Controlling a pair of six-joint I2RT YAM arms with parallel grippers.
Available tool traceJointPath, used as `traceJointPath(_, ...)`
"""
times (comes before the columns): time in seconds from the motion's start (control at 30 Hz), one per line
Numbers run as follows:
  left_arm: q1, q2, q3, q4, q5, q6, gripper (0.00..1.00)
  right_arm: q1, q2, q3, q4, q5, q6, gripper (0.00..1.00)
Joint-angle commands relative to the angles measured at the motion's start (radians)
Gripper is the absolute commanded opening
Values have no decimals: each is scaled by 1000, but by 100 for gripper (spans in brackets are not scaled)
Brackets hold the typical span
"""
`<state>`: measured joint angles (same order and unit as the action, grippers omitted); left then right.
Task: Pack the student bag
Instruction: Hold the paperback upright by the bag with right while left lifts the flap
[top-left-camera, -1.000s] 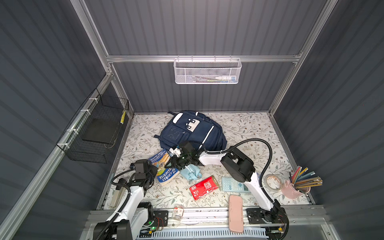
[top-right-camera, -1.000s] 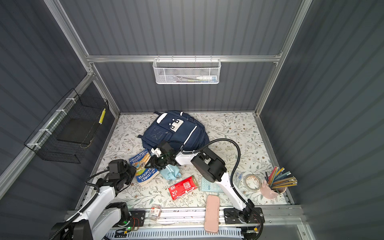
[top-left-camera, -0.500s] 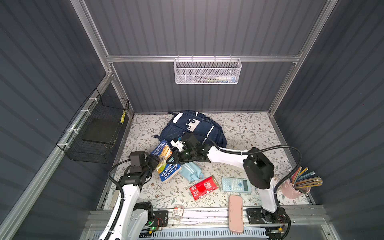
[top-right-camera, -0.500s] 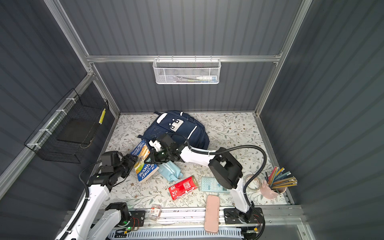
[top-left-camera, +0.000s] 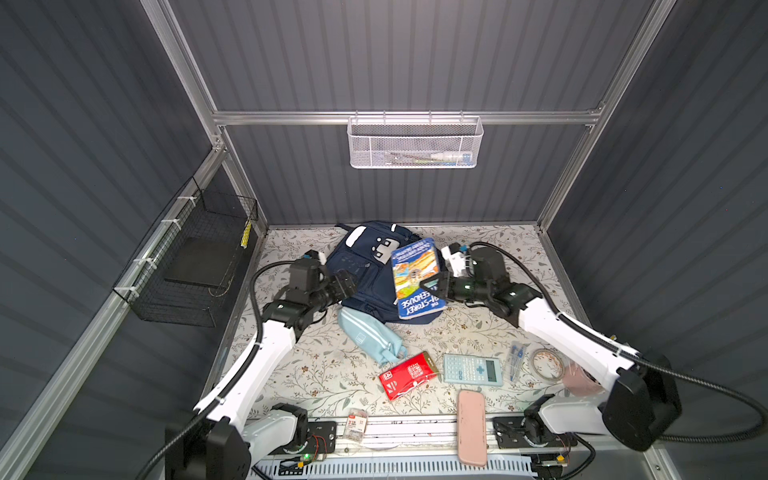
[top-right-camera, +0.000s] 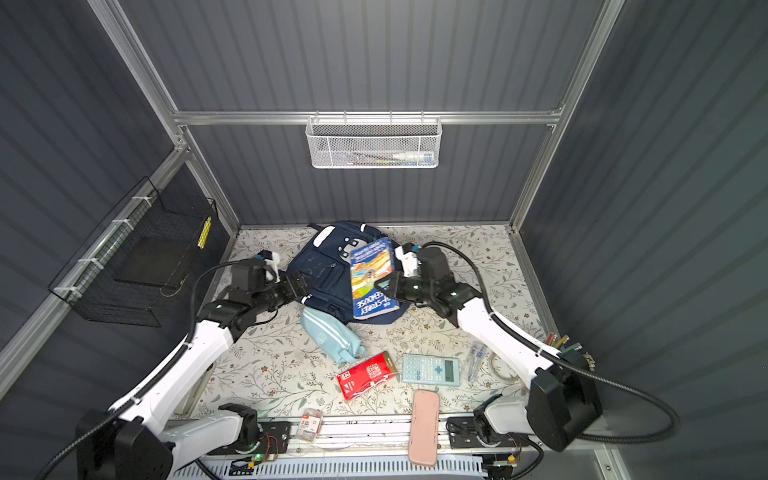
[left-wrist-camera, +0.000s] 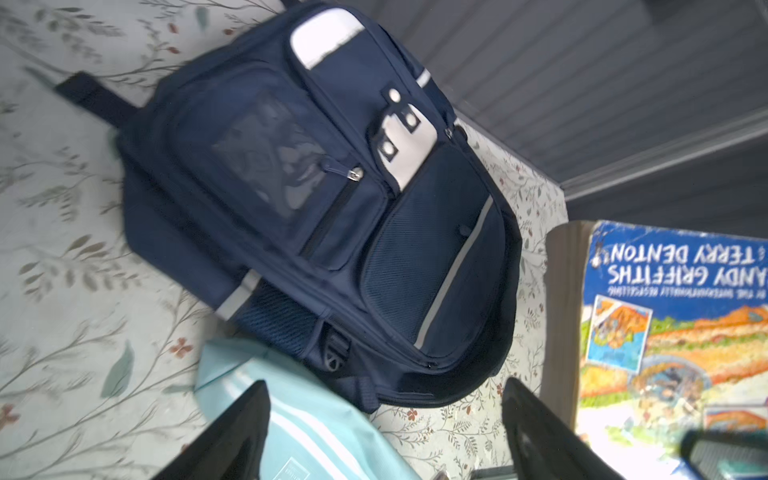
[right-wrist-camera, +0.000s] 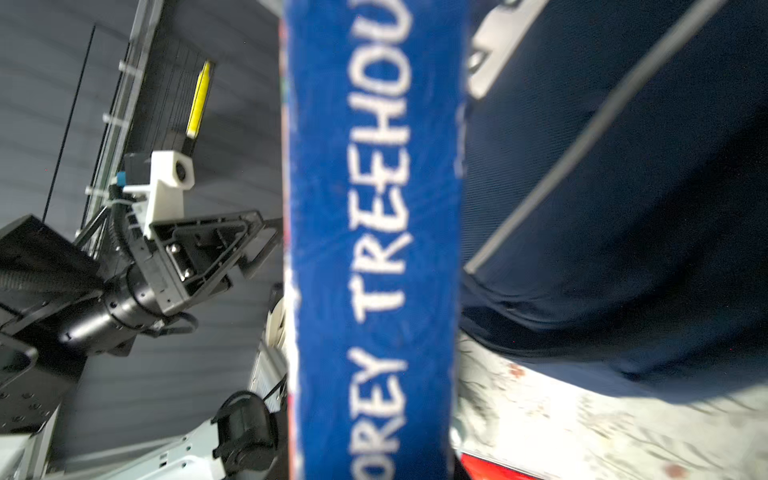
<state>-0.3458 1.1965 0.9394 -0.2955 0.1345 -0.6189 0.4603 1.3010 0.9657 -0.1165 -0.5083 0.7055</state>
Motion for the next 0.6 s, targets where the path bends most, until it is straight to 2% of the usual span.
traceJointPath(0.0, -118, 126, 108, 25, -133, 133, 88, -144, -95, -60, -25, -34, -53, 0)
traceJointPath(0.1, -221, 298, 241, -19, -211, 217, 88, -325, -117, -93, -67, -90, -71, 0)
traceJointPath(0.17, -265, 399, 307, -5, -201, 249, 82, -430, -121, -115, -64, -133, -80, 0)
traceJointPath(0.27, -333, 552, 454, -65, -269, 336, 79, -557, -130, -150, -36, -198, -72, 0)
traceJointPath(0.33, -378, 639, 548, -88, -327, 399, 79, -621, -128, -154, -56, -213, -82, 0)
traceJointPath(0.43, -407, 741, 625, -106, -337, 403, 80, -686, -135, -173, -61, -234, -88, 0)
traceJointPath(0.57, -448, 817, 670, -87, -417, 437, 83, -710, -157, -204, -53, -253, -86, 0)
